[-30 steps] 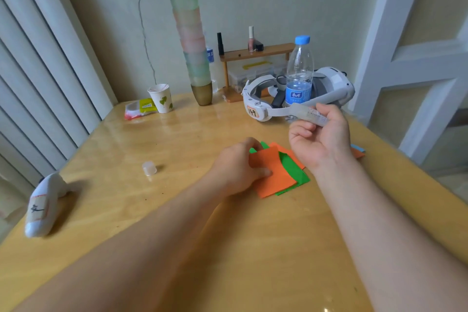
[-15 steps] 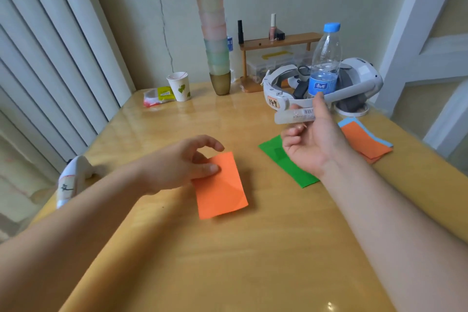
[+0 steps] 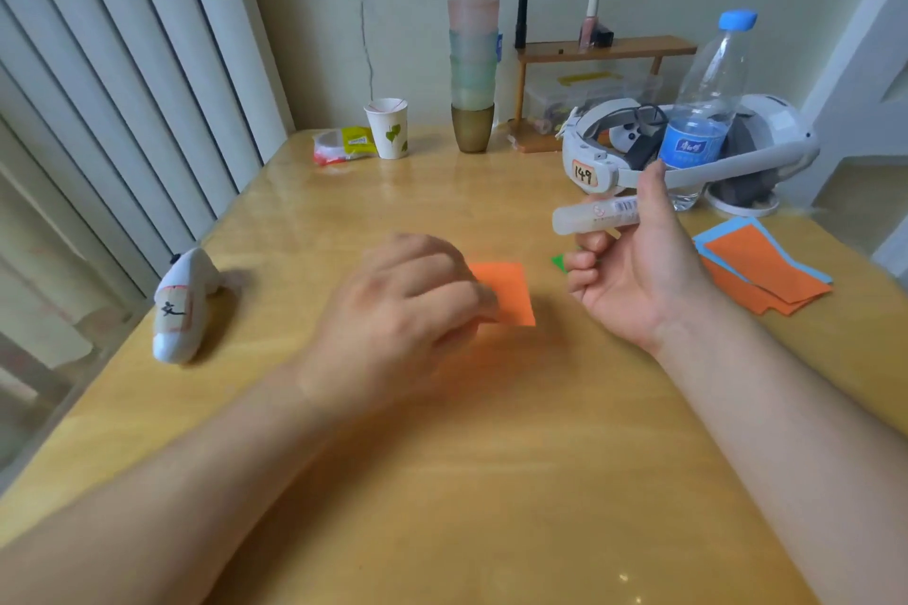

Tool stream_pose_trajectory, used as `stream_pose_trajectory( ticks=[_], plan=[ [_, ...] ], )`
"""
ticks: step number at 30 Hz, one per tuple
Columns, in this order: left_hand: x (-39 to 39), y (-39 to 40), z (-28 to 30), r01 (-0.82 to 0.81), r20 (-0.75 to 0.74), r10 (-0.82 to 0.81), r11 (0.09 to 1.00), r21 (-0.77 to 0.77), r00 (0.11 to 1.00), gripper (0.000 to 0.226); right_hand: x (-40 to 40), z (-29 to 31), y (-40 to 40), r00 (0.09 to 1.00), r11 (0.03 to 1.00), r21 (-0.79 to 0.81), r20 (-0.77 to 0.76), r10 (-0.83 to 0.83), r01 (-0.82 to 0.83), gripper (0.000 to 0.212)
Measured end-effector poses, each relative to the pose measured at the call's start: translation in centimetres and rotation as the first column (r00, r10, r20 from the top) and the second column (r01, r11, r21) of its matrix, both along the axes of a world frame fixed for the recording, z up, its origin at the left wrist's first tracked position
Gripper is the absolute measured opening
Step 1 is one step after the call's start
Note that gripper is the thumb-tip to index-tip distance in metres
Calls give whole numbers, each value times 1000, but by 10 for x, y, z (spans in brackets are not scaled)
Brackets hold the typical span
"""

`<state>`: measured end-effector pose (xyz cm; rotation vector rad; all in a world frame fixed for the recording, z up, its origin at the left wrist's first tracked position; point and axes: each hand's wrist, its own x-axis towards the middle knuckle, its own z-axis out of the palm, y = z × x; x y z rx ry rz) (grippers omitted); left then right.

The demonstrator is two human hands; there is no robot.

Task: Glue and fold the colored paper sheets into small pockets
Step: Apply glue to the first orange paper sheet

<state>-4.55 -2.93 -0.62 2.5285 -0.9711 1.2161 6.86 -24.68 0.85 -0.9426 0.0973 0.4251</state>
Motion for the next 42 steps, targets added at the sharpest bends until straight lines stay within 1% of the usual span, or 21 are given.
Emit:
stream_pose_trajectory(
  ticks=[2,4,6,8,9,11,12,13,15,16,17,19,22,24,25,27,29,31,32,34,42],
  plan=[
    [-3,-11,-12,97,-148,-90,994,42,985,9,2,-5,0,1000,999,-28,-13,-15,15,68],
    [-9,-25,-24,174,-283,-153,984,50,947,8,2,-8,0,1000,998,-61,-22,-14,13,67],
    [-14,-32,-27,213,-442,-180,977,26,879,9,1,-9,0,1000,996,-94,-19,0,-2,66],
    [-15,-35,-23,216,-583,-178,976,-4,793,24,0,-9,1,1000,992,-125,-6,16,-16,66],
    [-15,-35,-22,213,-637,-190,976,-41,747,31,0,-9,1,1000,990,-139,2,24,-23,66],
    [-13,-31,-18,145,-722,-255,966,-213,643,41,-1,-10,2,999,987,-159,18,41,-37,67],
    [-10,-26,-18,76,-736,-280,951,-299,617,46,-1,-10,2,998,985,-165,27,50,-45,67],
    [-7,-20,-18,11,-737,-254,948,-317,626,45,-1,-11,2,998,984,-170,34,62,-55,66],
    [2,-5,-22,-80,-681,-86,975,-208,727,26,-2,-11,1,994,981,-176,46,95,-86,61],
    [6,1,-25,-150,-666,25,980,-131,745,25,-2,-11,0,992,978,-179,52,119,-108,56],
    [8,6,-26,-245,-685,126,966,-79,718,33,-3,-12,-1,988,974,-183,61,144,-131,49],
    [11,10,-28,-410,-747,262,912,-16,611,53,-7,-12,-2,978,965,-200,90,188,-167,36],
    [12,8,-29,-508,-770,366,859,63,523,67,-13,-10,0,968,949,-268,134,210,-169,24],
    [10,8,-28,-529,-782,373,846,66,499,68,-16,-7,7,957,919,-359,167,238,-165,23],
    [10,9,-29,-531,-782,377,845,71,496,69,-19,-6,12,945,887,-434,194,264,-159,21],
    [10,10,-29,-533,-781,398,840,98,482,70,-27,-9,23,905,794,-595,257,339,-129,22],
    [10,8,-29,-535,-784,407,837,115,469,72,-35,-18,28,832,708,-704,358,423,-57,23],
    [10,7,-30,-540,-776,411,834,109,478,77,-40,-27,29,778,690,-724,441,447,14,27],
    [10,8,-30,-543,-772,412,833,105,483,78,-41,-29,29,776,700,-714,459,432,32,29],
    [10,9,-30,-545,-772,411,832,102,484,80,-40,-31,30,786,709,-703,464,409,46,31],
    [11,15,-29,-521,-775,415,843,131,477,80,-34,-33,32,756,639,-765,465,461,81,38]
  ],
)
